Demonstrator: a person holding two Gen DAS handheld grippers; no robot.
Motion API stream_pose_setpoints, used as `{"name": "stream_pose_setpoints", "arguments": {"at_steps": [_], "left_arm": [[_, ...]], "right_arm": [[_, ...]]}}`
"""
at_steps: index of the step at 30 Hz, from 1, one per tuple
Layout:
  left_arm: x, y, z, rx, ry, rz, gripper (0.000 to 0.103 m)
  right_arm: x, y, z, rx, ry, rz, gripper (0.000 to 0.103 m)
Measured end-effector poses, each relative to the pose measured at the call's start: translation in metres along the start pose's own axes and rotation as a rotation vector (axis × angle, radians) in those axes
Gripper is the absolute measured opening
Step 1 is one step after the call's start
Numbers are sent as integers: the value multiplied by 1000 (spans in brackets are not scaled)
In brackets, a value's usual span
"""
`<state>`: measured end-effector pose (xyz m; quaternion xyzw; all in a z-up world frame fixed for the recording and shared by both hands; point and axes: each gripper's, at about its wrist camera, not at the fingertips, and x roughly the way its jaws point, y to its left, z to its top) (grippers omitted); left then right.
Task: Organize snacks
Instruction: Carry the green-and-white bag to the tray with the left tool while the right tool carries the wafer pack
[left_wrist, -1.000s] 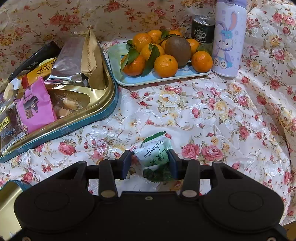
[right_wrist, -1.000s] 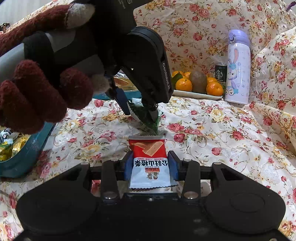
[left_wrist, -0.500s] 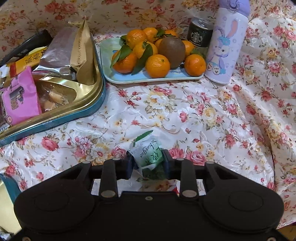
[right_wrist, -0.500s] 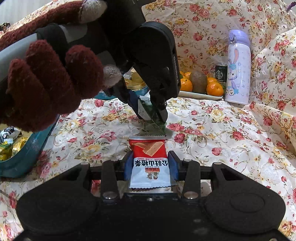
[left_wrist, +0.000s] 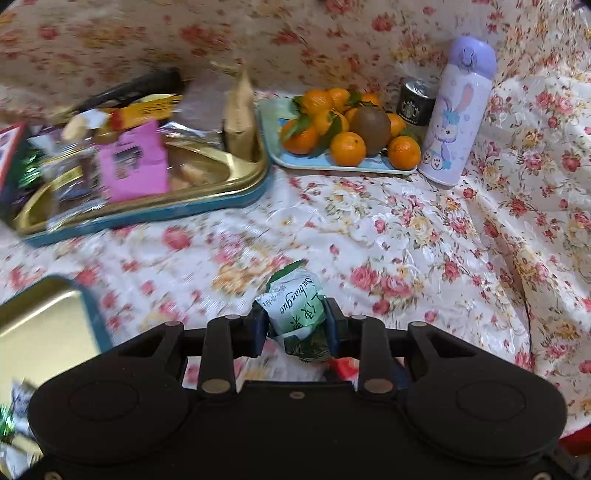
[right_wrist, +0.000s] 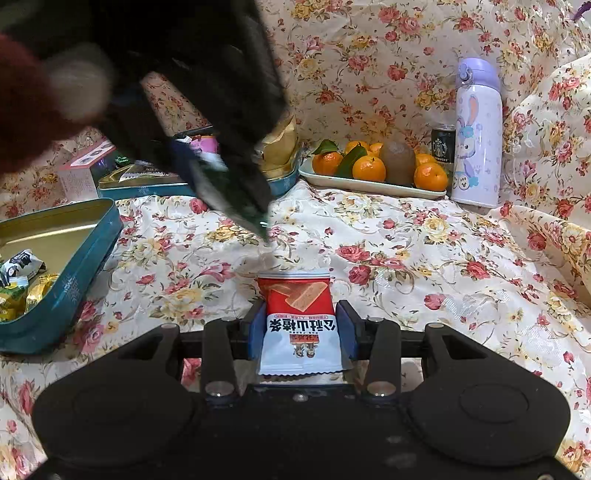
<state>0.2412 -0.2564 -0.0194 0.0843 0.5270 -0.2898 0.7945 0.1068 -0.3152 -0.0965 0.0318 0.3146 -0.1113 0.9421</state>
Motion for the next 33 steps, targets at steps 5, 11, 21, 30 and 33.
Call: {"name": "stream_pose_setpoints", "arguments": {"at_steps": [5, 11, 21, 30, 33], "left_arm": [[-27, 10, -24, -22, -44, 19, 40], [-53, 21, -67, -29, -49, 22, 40], [-90, 37, -137, -33, -56, 39, 40], [-103, 58, -181, -73, -57, 80, 40], [-104, 65, -192, -87, -50, 75, 40]], "right_arm": [[1, 0, 0, -3, 0, -3, 45], [0, 1, -1, -11, -2, -8, 44], [-1, 4, -1, -3, 2, -32, 43], [-24, 32, -4, -1, 84, -105, 37], [-44, 36, -13, 30, 103, -72, 37]]}}
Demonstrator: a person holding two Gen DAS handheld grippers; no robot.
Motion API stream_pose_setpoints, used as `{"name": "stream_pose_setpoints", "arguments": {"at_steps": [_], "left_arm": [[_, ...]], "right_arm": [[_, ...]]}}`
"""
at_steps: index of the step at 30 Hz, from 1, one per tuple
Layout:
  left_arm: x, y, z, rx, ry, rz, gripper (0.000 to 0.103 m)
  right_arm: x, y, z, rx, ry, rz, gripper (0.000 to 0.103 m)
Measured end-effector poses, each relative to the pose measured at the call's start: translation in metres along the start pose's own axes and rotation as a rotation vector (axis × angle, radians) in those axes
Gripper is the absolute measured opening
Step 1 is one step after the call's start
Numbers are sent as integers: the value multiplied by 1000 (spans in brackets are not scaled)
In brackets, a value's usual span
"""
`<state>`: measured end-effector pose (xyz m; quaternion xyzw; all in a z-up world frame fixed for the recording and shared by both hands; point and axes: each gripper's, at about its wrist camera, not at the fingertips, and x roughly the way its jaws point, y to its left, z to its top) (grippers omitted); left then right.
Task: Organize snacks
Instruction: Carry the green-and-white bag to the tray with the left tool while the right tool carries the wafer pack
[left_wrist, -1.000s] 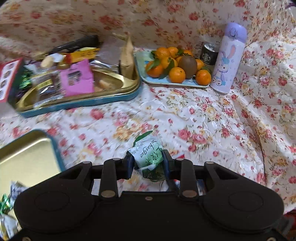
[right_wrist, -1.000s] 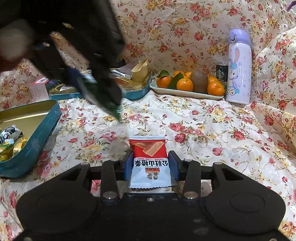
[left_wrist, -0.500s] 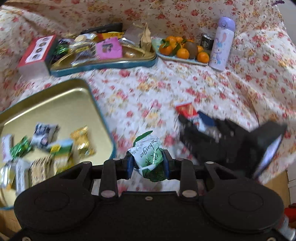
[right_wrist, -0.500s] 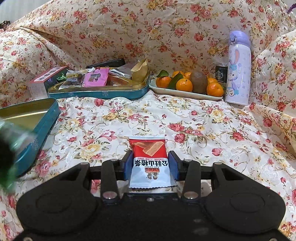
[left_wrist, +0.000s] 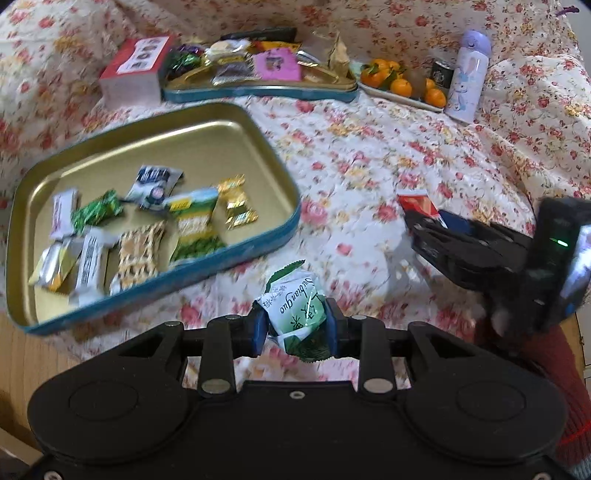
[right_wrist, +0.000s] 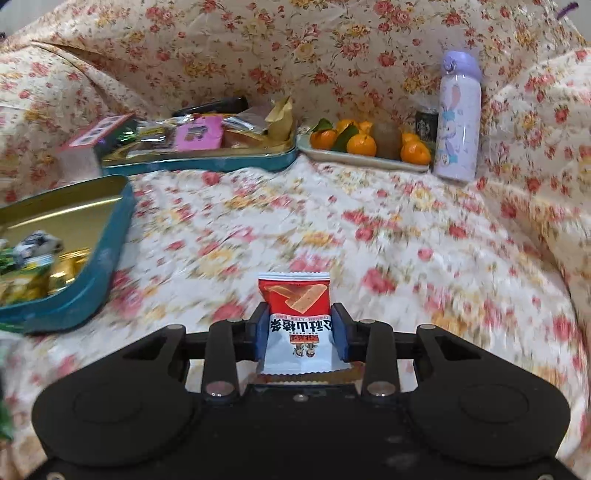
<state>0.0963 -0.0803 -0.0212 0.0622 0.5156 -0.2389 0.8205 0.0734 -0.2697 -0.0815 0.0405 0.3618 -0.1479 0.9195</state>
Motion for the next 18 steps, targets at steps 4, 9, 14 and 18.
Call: {"name": "stream_pose_setpoints", "arguments": {"at_steps": [4, 9, 14, 18], "left_arm": [[-3, 9, -12, -8, 0, 16, 40], [-7, 21, -25, -19, 8, 28, 40], [-11, 38, -33, -52, 8, 39, 39], [-21, 55, -33, -80, -15, 57, 39]], "right_arm": [[-28, 2, -18, 46, 37, 12, 37], [-63, 9, -37, 99, 86, 87, 37], [-89, 30, -51, 82, 111, 158, 37], [-101, 50, -52, 76, 127, 233, 37]]}}
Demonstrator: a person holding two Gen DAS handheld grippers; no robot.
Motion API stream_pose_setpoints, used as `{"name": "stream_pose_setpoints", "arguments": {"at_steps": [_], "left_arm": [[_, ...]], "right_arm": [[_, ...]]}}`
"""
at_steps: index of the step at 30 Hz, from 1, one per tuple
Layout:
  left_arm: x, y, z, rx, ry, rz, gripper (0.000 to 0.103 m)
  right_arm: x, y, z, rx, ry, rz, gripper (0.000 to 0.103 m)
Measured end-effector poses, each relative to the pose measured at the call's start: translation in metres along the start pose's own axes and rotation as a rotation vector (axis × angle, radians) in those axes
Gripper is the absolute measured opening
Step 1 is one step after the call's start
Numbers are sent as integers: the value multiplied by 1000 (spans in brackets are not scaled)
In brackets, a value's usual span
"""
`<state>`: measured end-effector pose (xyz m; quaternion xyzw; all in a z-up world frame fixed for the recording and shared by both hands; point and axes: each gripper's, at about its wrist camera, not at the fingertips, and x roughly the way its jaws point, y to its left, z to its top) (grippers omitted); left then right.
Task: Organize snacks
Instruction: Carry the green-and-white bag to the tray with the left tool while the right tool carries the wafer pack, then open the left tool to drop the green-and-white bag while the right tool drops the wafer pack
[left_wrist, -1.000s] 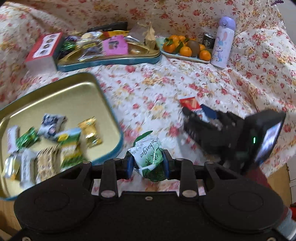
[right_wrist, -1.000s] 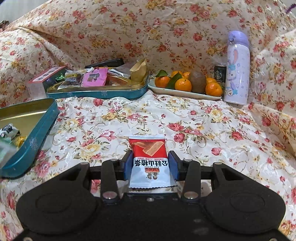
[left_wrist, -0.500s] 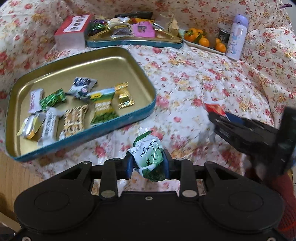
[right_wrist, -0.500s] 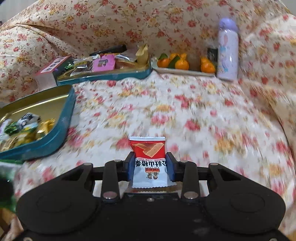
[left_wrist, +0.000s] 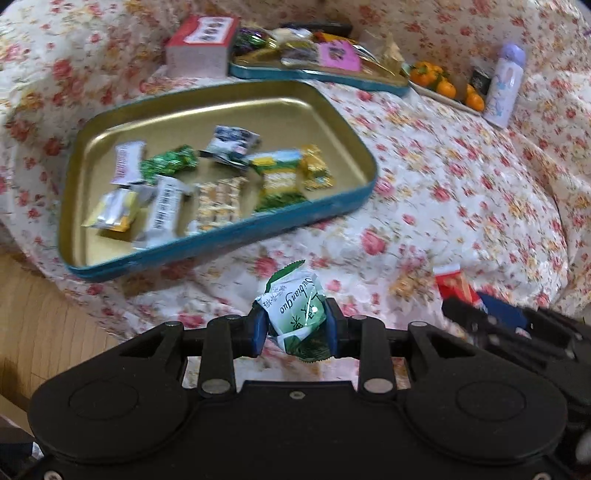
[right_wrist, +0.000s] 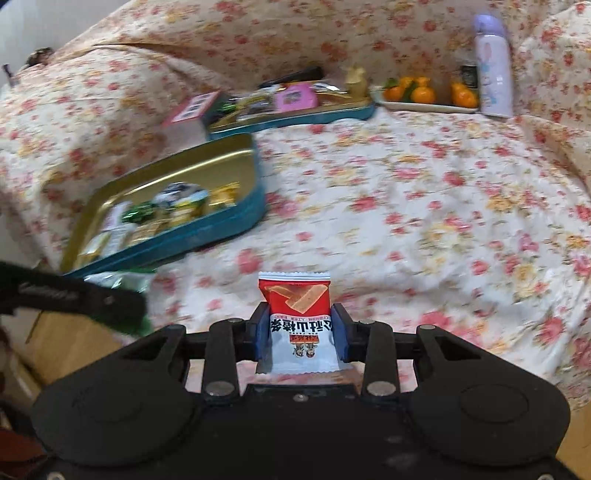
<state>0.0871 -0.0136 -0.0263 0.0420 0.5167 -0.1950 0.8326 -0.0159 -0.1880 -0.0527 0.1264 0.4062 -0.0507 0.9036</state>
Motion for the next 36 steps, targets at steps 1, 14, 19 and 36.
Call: {"name": "stream_pose_setpoints", "arguments": {"at_steps": [1, 14, 19, 36], "left_arm": [[-2, 5, 2, -8, -9, 6, 39], [-27, 84, 43, -78, -128, 128, 40], [-25, 106, 67, -81, -168, 180, 40], [27, 141, 91, -156, -125, 151, 40]], "right_arm": [[-1, 4, 1, -2, 6, 18, 37], [7, 65, 26, -66, 19, 160, 37], [12, 84, 40, -92, 3, 177, 37], [61, 130, 91, -165, -37, 137, 37]]}}
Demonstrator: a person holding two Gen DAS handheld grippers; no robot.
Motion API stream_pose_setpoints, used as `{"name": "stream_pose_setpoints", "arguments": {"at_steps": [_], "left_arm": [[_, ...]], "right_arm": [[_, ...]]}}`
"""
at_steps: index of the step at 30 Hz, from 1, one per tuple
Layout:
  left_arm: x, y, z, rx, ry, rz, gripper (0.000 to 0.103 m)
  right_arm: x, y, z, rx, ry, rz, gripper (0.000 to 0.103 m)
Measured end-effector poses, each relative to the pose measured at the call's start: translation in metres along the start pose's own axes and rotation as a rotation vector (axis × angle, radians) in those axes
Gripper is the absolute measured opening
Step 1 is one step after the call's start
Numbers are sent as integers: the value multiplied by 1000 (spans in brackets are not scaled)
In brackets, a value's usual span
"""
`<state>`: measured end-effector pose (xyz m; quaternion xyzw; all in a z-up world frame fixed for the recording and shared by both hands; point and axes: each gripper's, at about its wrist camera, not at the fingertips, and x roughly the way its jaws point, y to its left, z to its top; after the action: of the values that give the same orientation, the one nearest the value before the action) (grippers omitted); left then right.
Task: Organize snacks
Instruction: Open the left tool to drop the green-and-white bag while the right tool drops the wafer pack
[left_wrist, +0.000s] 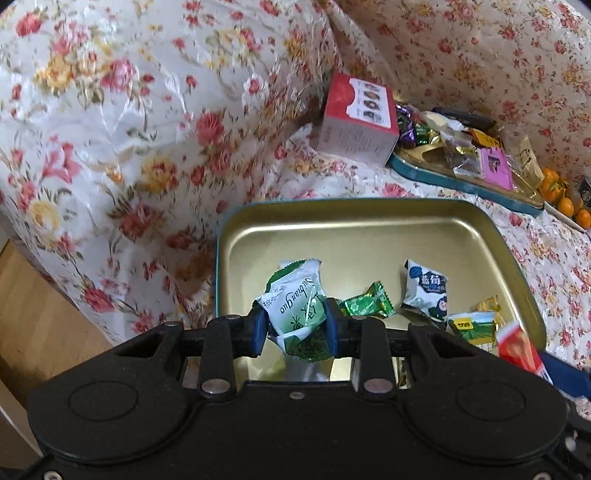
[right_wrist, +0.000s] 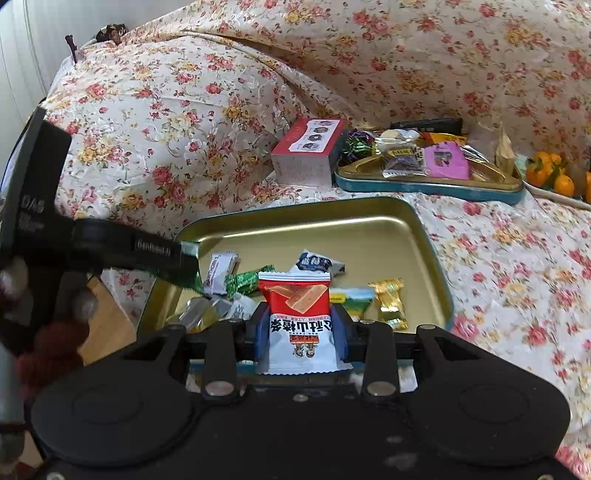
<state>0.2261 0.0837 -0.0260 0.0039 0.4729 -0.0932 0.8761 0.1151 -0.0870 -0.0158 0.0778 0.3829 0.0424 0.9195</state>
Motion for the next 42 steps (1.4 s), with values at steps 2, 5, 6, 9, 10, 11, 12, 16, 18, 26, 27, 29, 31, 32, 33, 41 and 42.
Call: {"name": "stream_pose_setpoints", "arguments": {"at_steps": [2, 5, 6, 9, 10, 11, 12, 16, 18, 26, 27, 29, 31, 32, 33, 41, 42], "left_arm": [[-1, 2, -2, 2, -4, -5, 40], [1, 6, -4, 5, -12, 16, 40], [2, 8, -5, -1, -11, 18, 40], [6, 15, -6, -32, 14, -9, 40], [7, 16, -5, -39, 21, -18, 40], [7, 17, -5, -45, 20, -24, 40], [6, 18, -5, -51, 17, -28, 40], [5, 21, -3, -65, 17, -19, 40], [5, 23, -3, -77, 21, -22, 40], [0, 22, -2, -76, 25, -44, 41], [-1, 21, -2, -70, 23, -47, 41], [-3, 18, -2, -57, 17, -47, 41], [-4, 15, -2, -41, 14, -46, 41], [-4, 14, -2, -35, 14, -46, 41], [-4, 13, -2, -29, 12, -46, 41], [-5, 9, -1, -15, 15, -47, 41], [-5, 9, -1, -15, 16, -47, 41]], "right_arm": [[8, 4, 3, -9, 1, -7, 37], [26, 11, 13, -33, 1, -19, 37], [33, 13, 16, -41, 2, -23, 37], [55, 20, 25, -71, 5, -34, 37], [61, 21, 28, -78, 6, -37, 37], [67, 23, 30, -84, 7, -41, 37], [73, 23, 33, -87, 9, -43, 37], [90, 24, 41, -99, 13, -53, 37], [97, 23, 45, -100, 14, -59, 37], [118, 27, 57, -118, 13, -88, 37], [120, 28, 57, -122, 14, -91, 37], [124, 29, 59, -130, 14, -97, 37], [128, 30, 61, -134, 16, -102, 37], [129, 30, 61, -135, 14, -104, 37], [131, 30, 62, -138, 15, -105, 37], [140, 31, 65, -150, 30, -115, 38], [141, 30, 65, -149, 34, -108, 39]]}}
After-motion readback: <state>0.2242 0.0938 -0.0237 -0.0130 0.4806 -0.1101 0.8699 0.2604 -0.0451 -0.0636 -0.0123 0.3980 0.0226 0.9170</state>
